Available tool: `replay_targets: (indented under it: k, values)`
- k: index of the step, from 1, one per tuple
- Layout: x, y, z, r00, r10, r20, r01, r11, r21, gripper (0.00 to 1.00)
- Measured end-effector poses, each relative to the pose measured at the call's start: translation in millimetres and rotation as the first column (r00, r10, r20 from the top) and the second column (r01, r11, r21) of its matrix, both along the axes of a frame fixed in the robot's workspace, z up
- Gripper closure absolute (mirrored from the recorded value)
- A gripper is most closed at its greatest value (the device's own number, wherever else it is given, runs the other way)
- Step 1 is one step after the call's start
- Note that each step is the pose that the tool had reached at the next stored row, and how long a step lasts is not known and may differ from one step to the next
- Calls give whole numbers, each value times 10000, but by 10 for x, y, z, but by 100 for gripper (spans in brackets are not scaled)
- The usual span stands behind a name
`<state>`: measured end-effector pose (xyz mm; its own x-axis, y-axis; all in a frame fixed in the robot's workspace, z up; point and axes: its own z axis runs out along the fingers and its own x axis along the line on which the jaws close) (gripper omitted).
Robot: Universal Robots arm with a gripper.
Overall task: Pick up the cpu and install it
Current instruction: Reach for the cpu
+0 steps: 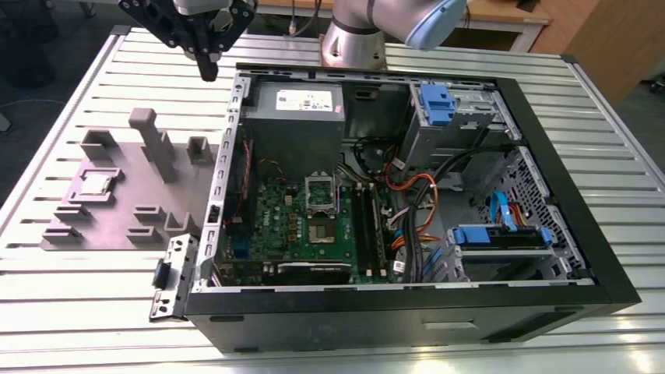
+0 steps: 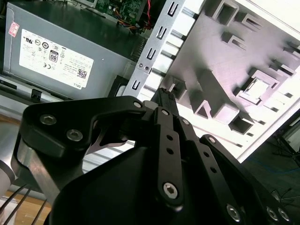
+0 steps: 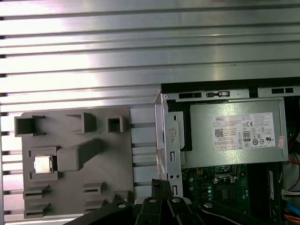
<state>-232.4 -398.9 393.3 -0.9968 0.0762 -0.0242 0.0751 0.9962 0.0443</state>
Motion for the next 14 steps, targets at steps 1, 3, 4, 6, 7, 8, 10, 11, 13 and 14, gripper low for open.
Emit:
replay_targets:
  k: [1,3,4,6,7,8,10,11,13,14]
  values:
    - [-3,0,0,10000,0,0,0,10000,0,89]
    - [-10,0,0,10000,0,0,0,10000,0,89]
    - [-13,0,0,10000,0,0,0,10000,0,89]
    - [-20,0,0,10000,0,0,0,10000,0,89]
    - [-23,0,0,10000,0,0,0,10000,1,89]
    - [-26,0,0,10000,0,0,0,10000,0,89]
    - [-33,0,0,10000,0,0,0,10000,0,89]
    - [-36,0,0,10000,0,0,0,10000,1,89]
    - [-42,0,0,10000,0,0,0,10000,0,89]
    - [-46,0,0,10000,0,0,0,10000,0,89]
